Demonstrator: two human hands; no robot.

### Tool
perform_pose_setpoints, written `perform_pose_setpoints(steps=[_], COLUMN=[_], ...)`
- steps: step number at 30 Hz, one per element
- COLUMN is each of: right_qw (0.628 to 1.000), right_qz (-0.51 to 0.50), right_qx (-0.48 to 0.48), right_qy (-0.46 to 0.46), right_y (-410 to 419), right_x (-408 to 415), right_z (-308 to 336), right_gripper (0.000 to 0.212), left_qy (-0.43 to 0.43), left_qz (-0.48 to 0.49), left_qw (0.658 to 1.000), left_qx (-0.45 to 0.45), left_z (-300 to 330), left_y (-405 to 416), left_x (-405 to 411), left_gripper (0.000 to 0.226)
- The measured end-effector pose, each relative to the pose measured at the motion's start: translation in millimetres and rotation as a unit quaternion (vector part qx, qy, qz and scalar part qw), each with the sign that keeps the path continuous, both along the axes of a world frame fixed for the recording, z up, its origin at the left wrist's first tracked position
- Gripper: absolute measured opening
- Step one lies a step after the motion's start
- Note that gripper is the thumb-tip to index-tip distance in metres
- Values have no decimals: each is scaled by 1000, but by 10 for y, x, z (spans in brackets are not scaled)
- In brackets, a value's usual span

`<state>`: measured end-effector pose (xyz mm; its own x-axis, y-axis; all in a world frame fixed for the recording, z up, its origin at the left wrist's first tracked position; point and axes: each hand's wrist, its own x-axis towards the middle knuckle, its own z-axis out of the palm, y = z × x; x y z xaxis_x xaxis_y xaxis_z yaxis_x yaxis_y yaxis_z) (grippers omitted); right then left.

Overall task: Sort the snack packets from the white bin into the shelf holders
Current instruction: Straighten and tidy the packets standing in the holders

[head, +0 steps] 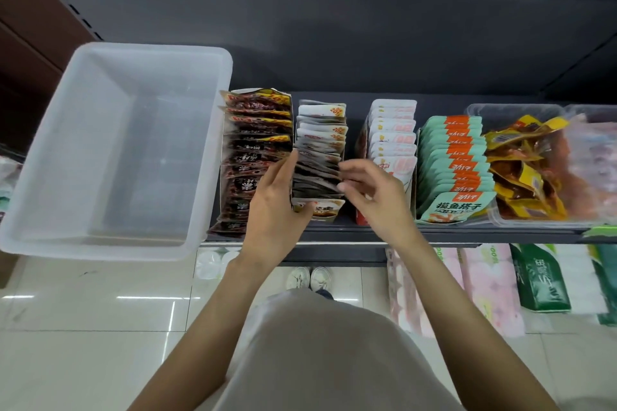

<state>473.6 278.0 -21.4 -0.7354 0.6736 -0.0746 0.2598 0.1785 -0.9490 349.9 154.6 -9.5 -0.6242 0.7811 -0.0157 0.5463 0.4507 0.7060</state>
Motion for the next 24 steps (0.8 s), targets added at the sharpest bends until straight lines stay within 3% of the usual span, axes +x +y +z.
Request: perform_pose_setpoints(steps=[3,6,8,13,17,24], right_qw=[991,937,914,926,904,934], right_qz=[71,128,119,90,111,139], right_qx=[100,303,372,356,368,232], right_qy=[-57,-118,-110,-89,-186,-233], right_y=[152,227,237,160,233,311], right_x=[-32,-82,-136,-269,-359,-446], right_z=[55,10,-58,-108,-28,130], right_gripper=[39,48,44,33,34,43], left_qy=[-24,-22,-19,-20,8,4], left_qz=[-7,-11,-11,-2,1,-2], left_qw=[1000,1000,1000,1000,999,999], left_qx=[-8,-2,2,9,36,44], left_z=[-5,-10,-12,-29,-55,-93], left_y=[-1,-6,-13,-41,-53,-71], left_x=[-16,-12,-5,33,54,51], left_gripper=[86,86,86,87,83,80])
